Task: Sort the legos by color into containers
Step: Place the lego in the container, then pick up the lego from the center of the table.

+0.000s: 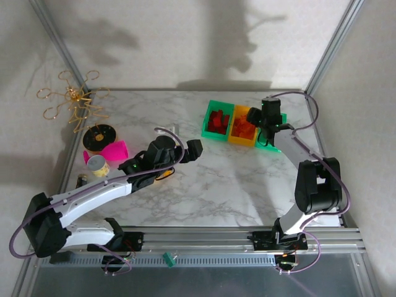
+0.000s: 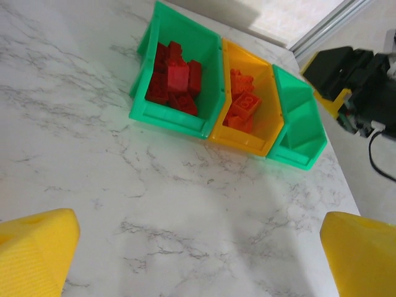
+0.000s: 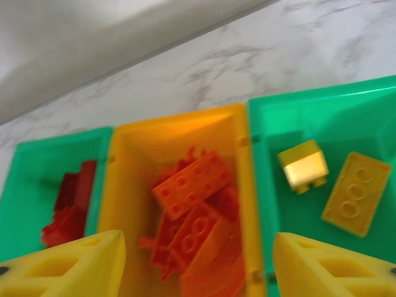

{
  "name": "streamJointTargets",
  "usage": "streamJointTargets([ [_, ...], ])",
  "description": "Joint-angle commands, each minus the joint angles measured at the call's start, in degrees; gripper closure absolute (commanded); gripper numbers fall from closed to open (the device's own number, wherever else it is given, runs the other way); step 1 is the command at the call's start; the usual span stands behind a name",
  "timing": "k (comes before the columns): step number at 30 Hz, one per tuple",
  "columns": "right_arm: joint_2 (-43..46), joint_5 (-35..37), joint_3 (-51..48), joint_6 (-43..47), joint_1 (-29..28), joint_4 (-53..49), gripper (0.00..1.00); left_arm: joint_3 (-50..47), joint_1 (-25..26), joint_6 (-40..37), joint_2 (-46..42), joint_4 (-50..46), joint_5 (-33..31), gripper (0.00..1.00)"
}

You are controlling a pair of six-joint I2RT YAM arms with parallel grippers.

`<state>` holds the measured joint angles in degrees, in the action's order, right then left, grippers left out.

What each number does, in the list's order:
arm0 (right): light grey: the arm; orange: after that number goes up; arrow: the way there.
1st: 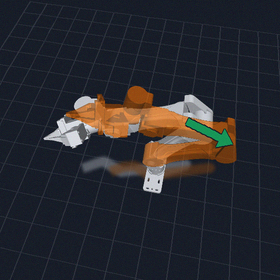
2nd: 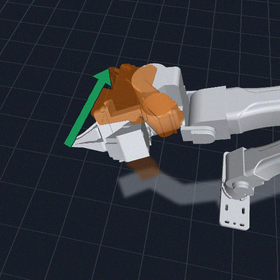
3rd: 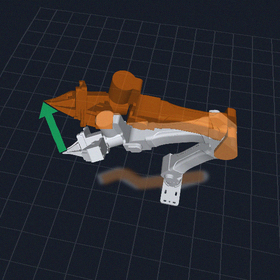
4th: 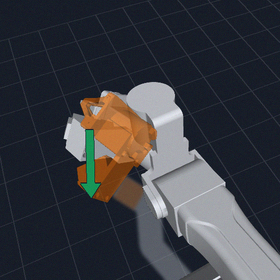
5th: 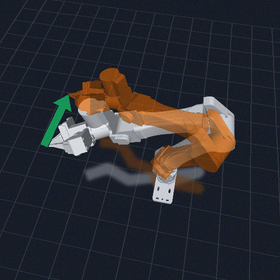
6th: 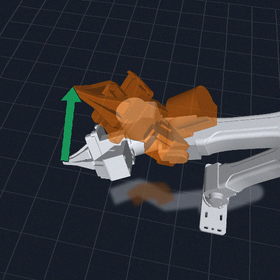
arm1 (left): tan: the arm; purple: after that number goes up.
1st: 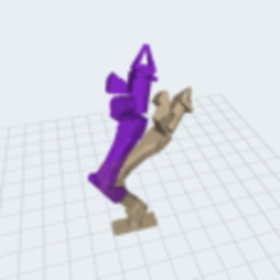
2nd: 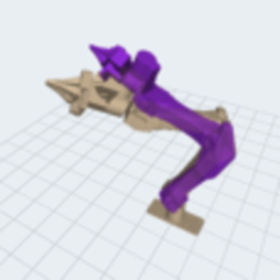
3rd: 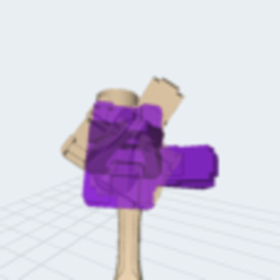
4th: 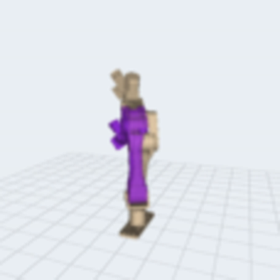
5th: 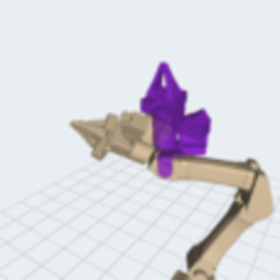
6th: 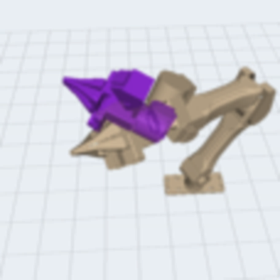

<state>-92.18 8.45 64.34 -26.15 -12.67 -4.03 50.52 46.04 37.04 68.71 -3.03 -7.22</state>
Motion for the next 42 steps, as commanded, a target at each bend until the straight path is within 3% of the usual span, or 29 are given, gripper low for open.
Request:
streamJointTargets([
  [1,3.8,1.5,-2.3,1.4,-3.9,-0.2,0.34,-1.5,0.2,0.1,-3.0,-1.7,-3.2,0.00],
  [11,5.1,2.3,-6.2,2.1,-19.6,0.3,0.25,-6.5,-0.7,5.0,-9.5,-6.6,-7.2,0.00],
  [21,-3.7,-1.3,-3.1,4.2,-34.4,4.6,0.19,-11.8,-1.8,10.0,-18.4,-14.6,-10.9,0.00],
  [29,-17.2,-1.6,9.4,4.9,-39.2,4.2,0.19,-13.1,-2.4,12.7,-24.0,-19.5,-13.6,0.00],
  [42,-34.5,-2.7,27.8,5.5,-40.1,-0.2,0.28,-14.7,-3.2,13.2,-26.6,-19.2,-15.5,0.00],
])
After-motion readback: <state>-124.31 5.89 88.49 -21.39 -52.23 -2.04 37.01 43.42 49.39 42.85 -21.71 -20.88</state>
